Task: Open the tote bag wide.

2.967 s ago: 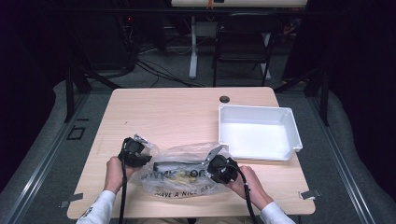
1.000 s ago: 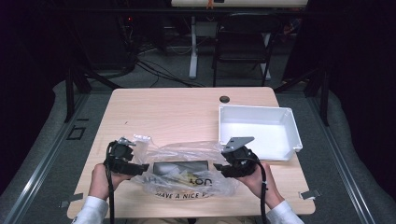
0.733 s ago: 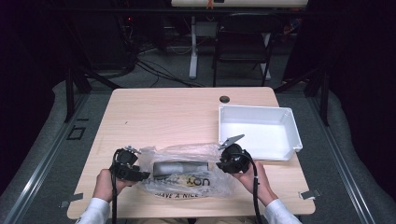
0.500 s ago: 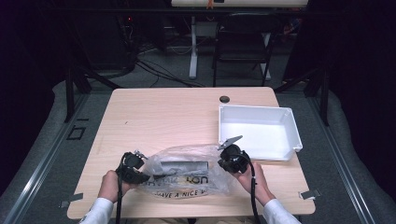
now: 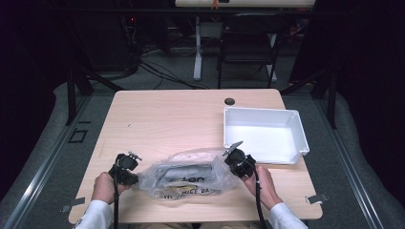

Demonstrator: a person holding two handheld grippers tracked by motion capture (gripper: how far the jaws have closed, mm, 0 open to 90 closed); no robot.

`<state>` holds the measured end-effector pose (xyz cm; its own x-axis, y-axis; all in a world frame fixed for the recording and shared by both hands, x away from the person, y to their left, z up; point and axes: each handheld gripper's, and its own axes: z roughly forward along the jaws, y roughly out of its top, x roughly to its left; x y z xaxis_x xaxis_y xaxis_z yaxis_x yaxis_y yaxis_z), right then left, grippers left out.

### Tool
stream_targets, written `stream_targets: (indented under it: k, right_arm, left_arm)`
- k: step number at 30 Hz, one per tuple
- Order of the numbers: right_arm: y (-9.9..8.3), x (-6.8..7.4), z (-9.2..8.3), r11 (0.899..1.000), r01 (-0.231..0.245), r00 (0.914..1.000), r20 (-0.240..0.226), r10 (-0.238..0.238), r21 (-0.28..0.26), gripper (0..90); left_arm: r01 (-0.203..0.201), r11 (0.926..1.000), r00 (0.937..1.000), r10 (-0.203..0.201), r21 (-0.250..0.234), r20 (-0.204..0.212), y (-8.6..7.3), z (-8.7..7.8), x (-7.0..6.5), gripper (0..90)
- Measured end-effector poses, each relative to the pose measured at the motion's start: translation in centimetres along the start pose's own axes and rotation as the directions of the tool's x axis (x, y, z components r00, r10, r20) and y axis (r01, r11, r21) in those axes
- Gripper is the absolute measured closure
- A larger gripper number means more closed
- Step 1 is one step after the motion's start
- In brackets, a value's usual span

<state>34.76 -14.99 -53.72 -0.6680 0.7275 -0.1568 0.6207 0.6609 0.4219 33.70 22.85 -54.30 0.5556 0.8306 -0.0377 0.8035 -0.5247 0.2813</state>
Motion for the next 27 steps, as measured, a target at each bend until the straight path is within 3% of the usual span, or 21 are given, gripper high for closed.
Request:
stream_targets:
  k: [8,11,14,15,22,27]
  right_arm:
    - [0.0,0.4,0.3,0.999,0.032,0.9994,0.016,-0.032,0.02,88.3]
    - [-0.1,0.1,-0.2,1.0,0.019,0.9996,-0.022,-0.019,0.003,76.7]
    - [-0.1,-0.2,-1.6,0.999,0.006,0.9979,-0.064,-0.009,-0.036,69.0]
    - [-0.2,-0.2,-1.9,0.998,0.002,0.9973,-0.073,-0.006,-0.056,68.4]
    - [-0.4,-0.4,-2.8,0.997,-0.008,0.9961,-0.089,0.001,-0.075,63.4]
    - [-0.2,-0.3,-3.1,0.996,-0.009,0.995,-0.1,0.0,-0.092,58.7]
  left_arm:
    - [0.0,0.9998,0.9991,0.001,0.018,-0.043,0.3,0.3,-0.1,85.6]
    - [-0.004,0.9998,0.9997,0.004,0.018,-0.023,0.2,-0.6,-0.1,71.0]
    - [-0.004,0.9996,1.0,0.004,-0.028,-0.003,0.0,-2.1,-0.4,52.9]
    - [-0.007,0.9989,1.0,0.007,-0.047,0.005,0.0,-2.5,-0.5,43.1]
    - [-0.006,0.9936,0.9975,0.014,-0.113,0.07,-0.8,-4.5,-0.3,24.3]
    - [-0.005,0.9823,0.9932,0.026,-0.187,0.114,-0.9,-6.1,-0.5,16.5]
